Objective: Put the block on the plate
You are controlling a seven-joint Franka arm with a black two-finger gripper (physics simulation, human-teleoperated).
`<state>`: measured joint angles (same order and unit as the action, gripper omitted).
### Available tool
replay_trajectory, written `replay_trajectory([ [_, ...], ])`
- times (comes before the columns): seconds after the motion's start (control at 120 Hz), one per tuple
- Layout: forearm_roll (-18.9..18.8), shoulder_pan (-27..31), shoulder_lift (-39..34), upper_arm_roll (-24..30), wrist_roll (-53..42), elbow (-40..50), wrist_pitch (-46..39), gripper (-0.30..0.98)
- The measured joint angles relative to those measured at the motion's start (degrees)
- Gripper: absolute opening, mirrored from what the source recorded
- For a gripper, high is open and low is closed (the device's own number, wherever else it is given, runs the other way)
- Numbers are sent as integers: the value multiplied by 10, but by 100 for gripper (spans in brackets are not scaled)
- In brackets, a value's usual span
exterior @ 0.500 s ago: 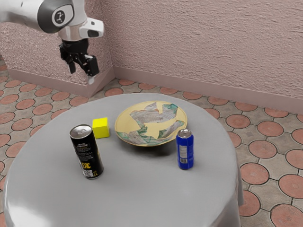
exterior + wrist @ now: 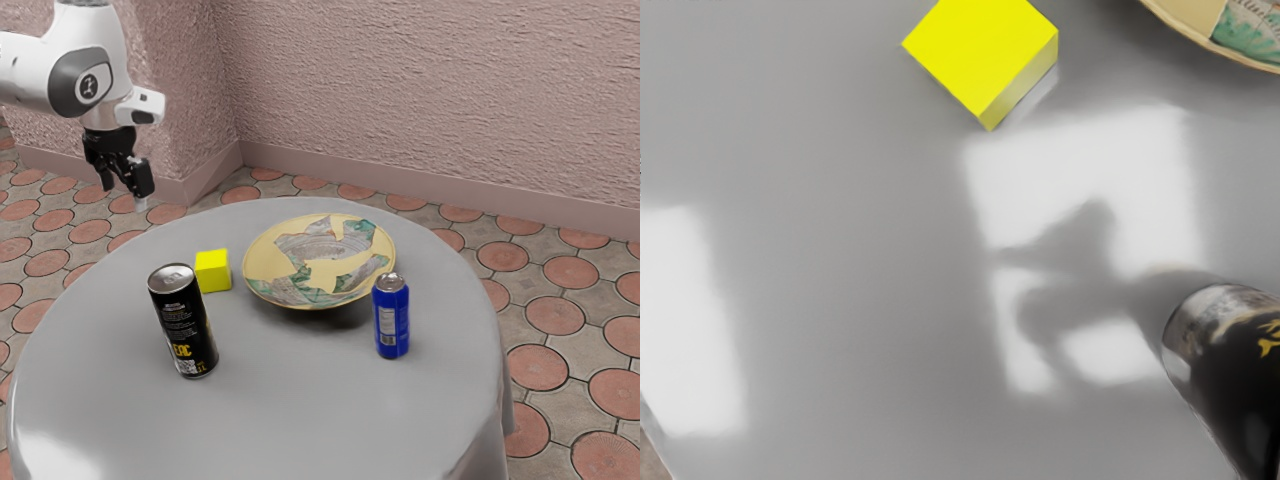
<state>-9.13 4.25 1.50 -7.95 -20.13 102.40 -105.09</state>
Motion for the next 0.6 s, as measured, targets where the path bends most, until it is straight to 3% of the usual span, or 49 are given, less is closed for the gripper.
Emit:
replay_trajectory([
  [0.108,0,0,17,7,-42,0,-20,69],
  [0.275,6,-73,44,55,-104,0,-53,69],
  [0.6,11,3,103,111,-212,-14,-99,69],
])
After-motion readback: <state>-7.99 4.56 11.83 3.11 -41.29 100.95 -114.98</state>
